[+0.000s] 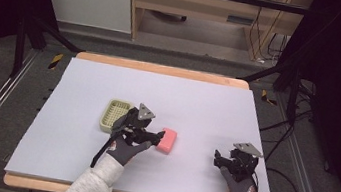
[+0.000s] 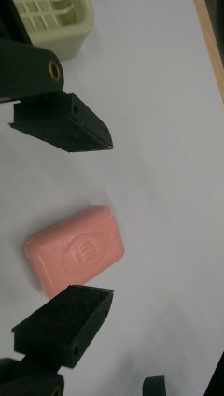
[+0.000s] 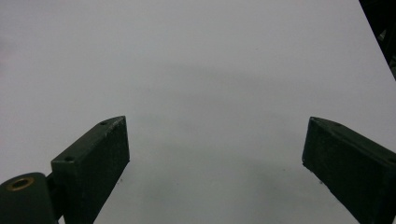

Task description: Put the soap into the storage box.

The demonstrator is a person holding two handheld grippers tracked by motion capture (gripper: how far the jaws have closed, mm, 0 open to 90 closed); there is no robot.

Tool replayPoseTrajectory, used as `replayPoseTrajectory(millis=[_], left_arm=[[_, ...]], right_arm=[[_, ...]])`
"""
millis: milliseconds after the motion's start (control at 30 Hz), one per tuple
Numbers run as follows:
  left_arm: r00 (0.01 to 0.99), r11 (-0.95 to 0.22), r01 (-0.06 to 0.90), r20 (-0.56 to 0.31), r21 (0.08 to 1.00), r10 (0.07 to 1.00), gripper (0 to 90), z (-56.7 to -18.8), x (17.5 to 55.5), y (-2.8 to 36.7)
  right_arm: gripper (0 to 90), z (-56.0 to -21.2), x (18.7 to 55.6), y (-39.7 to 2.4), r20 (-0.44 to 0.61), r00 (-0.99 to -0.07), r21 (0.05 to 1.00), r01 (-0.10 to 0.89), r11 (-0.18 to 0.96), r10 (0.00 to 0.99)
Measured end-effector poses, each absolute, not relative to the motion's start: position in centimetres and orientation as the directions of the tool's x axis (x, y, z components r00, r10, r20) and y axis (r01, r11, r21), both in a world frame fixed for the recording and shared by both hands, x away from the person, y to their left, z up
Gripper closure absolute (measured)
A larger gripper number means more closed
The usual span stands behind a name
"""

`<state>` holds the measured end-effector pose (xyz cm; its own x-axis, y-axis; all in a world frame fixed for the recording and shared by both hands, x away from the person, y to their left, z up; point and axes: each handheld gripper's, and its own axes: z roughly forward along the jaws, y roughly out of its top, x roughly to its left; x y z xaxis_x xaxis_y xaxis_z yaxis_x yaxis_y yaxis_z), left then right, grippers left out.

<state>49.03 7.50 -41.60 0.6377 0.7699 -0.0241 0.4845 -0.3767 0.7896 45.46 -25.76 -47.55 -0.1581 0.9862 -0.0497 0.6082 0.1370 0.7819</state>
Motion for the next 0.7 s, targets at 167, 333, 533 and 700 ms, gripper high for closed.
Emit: replayPoseTrajectory(millis=[167,333,533,700], left_arm=[[0.645,-0.392,0.487,-0.019,0.78,0.764,21.7,-41.8,49.3,6.7],[0.651,-0.414,0.493,-0.008,0.765,0.759,20.6,-42.3,49.4,5.9],[0.655,-0.433,0.501,-0.002,0.749,0.755,19.5,-42.8,49.7,5.2],[0.66,-0.451,0.508,0.004,0.734,0.751,18.2,-43.3,49.8,4.5]], right_arm=[[7.7,-47.5,45.5,-25.8,-0.046,-0.156,0.781,0.61,0.133,0.987],[7.7,-47.6,45.5,-25.8,-0.044,-0.154,0.779,0.613,0.13,0.987],[7.7,-47.6,45.5,-25.8,-0.045,-0.154,0.777,0.615,0.131,0.987],[7.7,-47.6,45.5,-25.8,-0.045,-0.154,0.777,0.616,0.131,0.987]])
